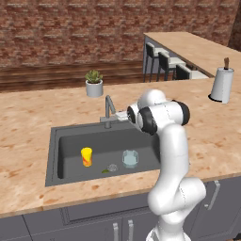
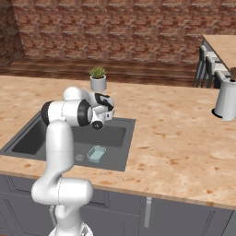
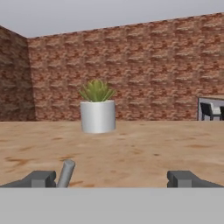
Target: Pick the cup and tupperware and place them in the sink. Then turn on the water.
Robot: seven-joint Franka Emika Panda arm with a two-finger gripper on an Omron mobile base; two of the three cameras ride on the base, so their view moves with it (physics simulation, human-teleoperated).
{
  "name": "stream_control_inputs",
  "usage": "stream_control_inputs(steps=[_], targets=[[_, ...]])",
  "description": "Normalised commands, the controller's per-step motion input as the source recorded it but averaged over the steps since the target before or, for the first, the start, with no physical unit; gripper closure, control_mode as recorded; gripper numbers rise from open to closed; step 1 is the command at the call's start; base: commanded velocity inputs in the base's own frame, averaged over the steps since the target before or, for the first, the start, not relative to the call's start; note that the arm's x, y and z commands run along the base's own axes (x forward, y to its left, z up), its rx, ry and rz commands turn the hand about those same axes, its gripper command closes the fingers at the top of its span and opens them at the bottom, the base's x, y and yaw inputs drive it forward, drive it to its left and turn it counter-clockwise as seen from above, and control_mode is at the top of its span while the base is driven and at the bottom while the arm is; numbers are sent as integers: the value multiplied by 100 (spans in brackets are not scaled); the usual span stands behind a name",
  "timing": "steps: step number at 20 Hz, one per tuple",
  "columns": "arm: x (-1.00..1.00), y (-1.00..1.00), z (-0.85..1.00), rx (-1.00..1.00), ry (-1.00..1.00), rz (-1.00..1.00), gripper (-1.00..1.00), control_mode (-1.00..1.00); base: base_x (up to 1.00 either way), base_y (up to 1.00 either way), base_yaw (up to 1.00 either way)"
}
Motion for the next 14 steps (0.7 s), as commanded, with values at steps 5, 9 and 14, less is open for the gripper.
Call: stream_control_inputs(steps=[5,9,14], targets=[[0,-49,0,0,0,0,-100,-100,0,0,0],[0,-51,0,0,0,0,-100,-100,0,0,0],[0,-56,0,0,0,0,-100,-100,0,0,0]])
